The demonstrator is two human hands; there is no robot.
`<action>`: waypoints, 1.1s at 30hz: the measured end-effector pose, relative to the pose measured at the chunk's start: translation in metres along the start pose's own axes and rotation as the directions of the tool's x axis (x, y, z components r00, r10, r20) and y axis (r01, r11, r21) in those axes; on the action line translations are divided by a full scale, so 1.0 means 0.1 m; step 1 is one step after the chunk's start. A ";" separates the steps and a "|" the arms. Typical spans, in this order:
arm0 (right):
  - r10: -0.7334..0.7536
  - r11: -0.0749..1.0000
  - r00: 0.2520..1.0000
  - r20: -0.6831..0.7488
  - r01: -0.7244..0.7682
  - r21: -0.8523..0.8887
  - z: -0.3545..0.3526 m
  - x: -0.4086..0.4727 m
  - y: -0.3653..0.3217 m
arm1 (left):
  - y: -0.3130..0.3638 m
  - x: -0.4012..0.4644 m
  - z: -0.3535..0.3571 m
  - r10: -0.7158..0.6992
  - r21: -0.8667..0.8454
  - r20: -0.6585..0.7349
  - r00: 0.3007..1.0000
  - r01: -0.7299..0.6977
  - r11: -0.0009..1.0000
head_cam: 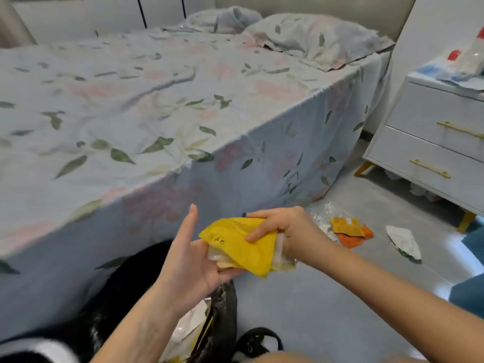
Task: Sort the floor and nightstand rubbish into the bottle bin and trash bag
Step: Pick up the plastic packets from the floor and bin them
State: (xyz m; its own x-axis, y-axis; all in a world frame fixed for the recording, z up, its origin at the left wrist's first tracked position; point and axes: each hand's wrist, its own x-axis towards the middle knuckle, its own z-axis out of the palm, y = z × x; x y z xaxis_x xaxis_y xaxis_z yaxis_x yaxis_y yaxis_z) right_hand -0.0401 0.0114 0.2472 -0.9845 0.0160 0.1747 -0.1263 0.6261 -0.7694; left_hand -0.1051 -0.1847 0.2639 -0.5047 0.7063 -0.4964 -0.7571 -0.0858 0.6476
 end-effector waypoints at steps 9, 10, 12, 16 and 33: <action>0.271 0.515 0.888 0.371 -0.459 0.724 0.06 0.21 -1.12 | 0.21 -0.48 -0.42 0.337 0.159 -0.240 0.911 -0.305 0.939; 0.281 0.391 0.864 0.419 -0.501 0.772 0.08 0.23 -1.18 | 0.23 -0.53 -0.49 0.381 0.191 -0.244 0.892 -0.341 0.920; 0.338 0.453 0.825 0.454 -0.565 0.690 0.22 0.25 -1.22 | 0.24 -0.61 -0.60 0.429 0.253 -0.247 0.869 -0.370 0.894; 0.492 0.797 0.843 0.217 -0.536 0.278 0.61 0.24 -1.17 | 0.14 -0.72 -0.81 0.456 0.405 -0.304 0.837 -0.320 0.857; 0.282 0.929 0.935 0.214 -0.211 -0.305 0.61 0.14 -0.88 | 0.02 -0.48 -1.15 0.313 0.998 0.010 0.950 -0.030 0.057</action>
State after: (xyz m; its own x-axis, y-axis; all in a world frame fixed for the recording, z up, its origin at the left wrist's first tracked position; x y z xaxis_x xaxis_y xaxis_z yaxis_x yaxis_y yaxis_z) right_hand -0.0497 -0.0909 0.2804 -0.9824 0.0252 -0.1852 0.1272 0.8159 -0.5640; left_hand -0.1300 -0.2999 0.2229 -0.7122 0.6511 -0.2624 0.3855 0.6752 0.6289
